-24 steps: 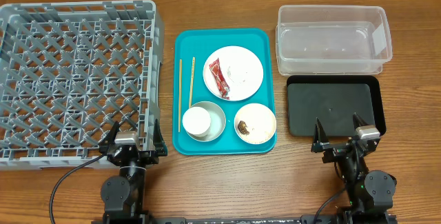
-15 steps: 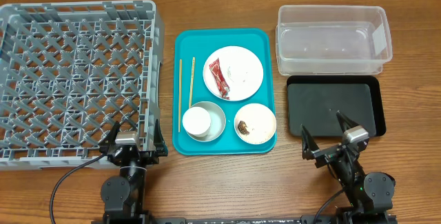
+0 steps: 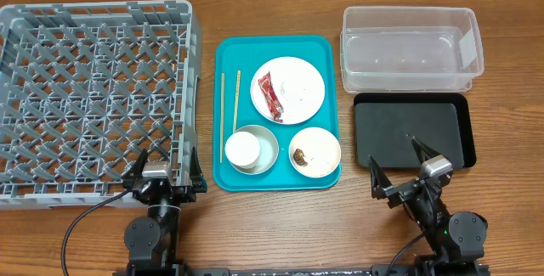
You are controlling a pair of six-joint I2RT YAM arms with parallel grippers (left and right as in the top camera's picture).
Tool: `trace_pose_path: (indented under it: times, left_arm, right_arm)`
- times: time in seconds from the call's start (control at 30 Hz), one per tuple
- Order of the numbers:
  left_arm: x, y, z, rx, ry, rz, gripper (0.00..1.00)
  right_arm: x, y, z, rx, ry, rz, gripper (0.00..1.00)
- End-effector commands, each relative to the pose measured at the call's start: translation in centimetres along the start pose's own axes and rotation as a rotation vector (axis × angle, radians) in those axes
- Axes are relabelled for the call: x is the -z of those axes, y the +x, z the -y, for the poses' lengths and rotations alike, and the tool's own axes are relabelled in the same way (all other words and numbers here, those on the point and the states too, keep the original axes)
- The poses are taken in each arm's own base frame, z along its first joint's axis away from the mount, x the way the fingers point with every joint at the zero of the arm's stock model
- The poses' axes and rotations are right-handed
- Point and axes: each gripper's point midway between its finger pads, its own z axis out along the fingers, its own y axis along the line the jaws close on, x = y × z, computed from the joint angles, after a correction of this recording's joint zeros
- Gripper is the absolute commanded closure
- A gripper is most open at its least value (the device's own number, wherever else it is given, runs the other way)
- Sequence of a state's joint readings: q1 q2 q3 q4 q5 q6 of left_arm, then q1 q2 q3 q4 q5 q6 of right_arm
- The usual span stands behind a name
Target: Sort waste into correct bins and load items into the dishwasher
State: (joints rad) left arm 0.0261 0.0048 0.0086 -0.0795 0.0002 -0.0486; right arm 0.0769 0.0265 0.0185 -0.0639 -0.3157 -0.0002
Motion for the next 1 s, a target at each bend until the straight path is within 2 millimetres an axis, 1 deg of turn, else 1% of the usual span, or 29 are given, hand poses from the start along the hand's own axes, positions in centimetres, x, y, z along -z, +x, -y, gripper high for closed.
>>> trace_pose_path:
  times: [0.0, 0.43, 0.57, 0.77, 0.87, 0.97]
  left_arm:
    - [0.0, 0.1, 0.2, -0.019, 0.014, -0.003, 0.00]
    - [0.0, 0.1, 0.3, -0.019, 0.018, 0.000, 0.00]
    - [0.0, 0.1, 0.3, -0.019, 0.017, -0.003, 0.00]
    - [0.0, 0.1, 0.2, -0.020, 0.012, -0.002, 0.00]
    - [0.0, 0.1, 0.5, -0.019, 0.028, 0.000, 0.00]
    - [0.0, 0.0, 1.3, -0.019, 0.078, 0.002, 0.00]
  right_arm:
    - [-0.1, 0.4, -0.1, 0.002, -0.010, -0.008, 0.00]
    - [-0.1, 0.3, -0.1, 0.003, -0.010, -0.004, 0.00]
    - [-0.1, 0.3, 0.1, 0.003, 0.006, -0.004, 0.00]
    - [-0.1, -0.7, 0.2, 0.016, 0.009, 0.037, 0.00]
    - [-0.1, -1.0, -0.3, 0.022, -0.014, 0.048, 0.00]
    - [-0.1, -1.0, -0.3, 0.016, -0.015, 0.048, 0.00]
